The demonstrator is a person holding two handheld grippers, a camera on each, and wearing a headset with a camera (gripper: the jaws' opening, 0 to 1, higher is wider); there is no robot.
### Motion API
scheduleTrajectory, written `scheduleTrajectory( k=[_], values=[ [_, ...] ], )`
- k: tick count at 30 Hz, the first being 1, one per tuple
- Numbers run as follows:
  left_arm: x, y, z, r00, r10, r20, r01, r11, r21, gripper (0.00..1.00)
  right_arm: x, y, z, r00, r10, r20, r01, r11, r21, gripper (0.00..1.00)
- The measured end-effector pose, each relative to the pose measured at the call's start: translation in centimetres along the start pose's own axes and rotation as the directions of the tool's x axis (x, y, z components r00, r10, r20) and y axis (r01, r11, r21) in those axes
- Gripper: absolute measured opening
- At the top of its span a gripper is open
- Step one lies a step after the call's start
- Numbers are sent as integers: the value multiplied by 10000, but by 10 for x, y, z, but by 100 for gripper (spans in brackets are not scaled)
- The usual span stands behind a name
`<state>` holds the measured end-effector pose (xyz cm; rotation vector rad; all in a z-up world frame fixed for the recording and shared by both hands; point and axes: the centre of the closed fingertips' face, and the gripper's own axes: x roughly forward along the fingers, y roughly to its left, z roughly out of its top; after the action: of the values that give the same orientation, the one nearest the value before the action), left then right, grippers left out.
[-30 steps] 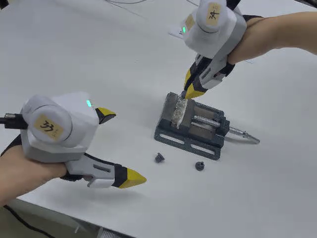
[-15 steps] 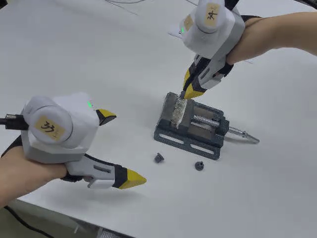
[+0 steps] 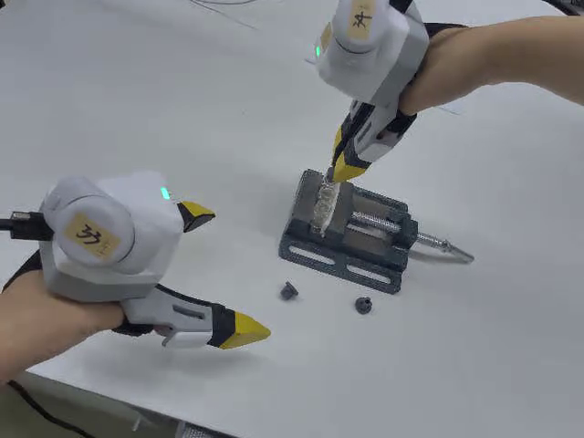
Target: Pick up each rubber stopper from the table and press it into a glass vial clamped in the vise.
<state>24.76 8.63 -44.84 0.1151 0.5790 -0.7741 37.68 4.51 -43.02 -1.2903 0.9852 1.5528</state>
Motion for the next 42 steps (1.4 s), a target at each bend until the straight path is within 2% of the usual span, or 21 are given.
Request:
scheduleTrajectory(
  k=[5, 8, 17, 24, 32, 35, 36, 41, 42],
  values=[
    [2, 0, 1, 10000, -66, 23, 66, 10000, -4, 88, 3, -10, 0, 10000, 64, 73, -71, 9956, 934, 5],
    [4, -1, 2, 9999, -121, 13, 121, 9999, 9, 88, 3, -8, 0, 10000, 64, 45, -69, 9912, 1323, 5],
    [5, -2, 3, 9998, -191, 44, 190, 9998, 72, 87, 2, -1, -2, 10000, 35, 79, -43, 9955, 942, 6],
    [2, 1, 3, 9999, -109, 19, 109, 9999, 67, 87, 1, 0, -2, 10000, 50, 10, -50, 9975, 709, 6],
    [1, 0, 3, 9999, -98, 22, 98, 9999, 74, 87, 1, 3, -2, 10000, 31, 82, -34, 9994, 338, 7],
    [1, -1, 3, 9999, -104, 9, 104, 9999, 57, 87, 0, 7, -5, 9998, 186, 46, -187, 9995, 242, 16],
    [1, -1, 3, 10000, -93, 12, 93, 9999, 56, 87, 0, 5, -4, 9998, 149, 88, -151, 9996, 225, 19],
    [1, 1, 4, 10000, -61, 38, 61, 10000, 54, 87, -11, 4, -7, 9996, 56, 274, -62, 9998, 208, 13],
    [1, 2, 5, 10000, -50, 48, 49, 10000, 54, 87, -8, 1, -8, 9995, 62, 310, -69, 9997, 213, 13]
  ],
)
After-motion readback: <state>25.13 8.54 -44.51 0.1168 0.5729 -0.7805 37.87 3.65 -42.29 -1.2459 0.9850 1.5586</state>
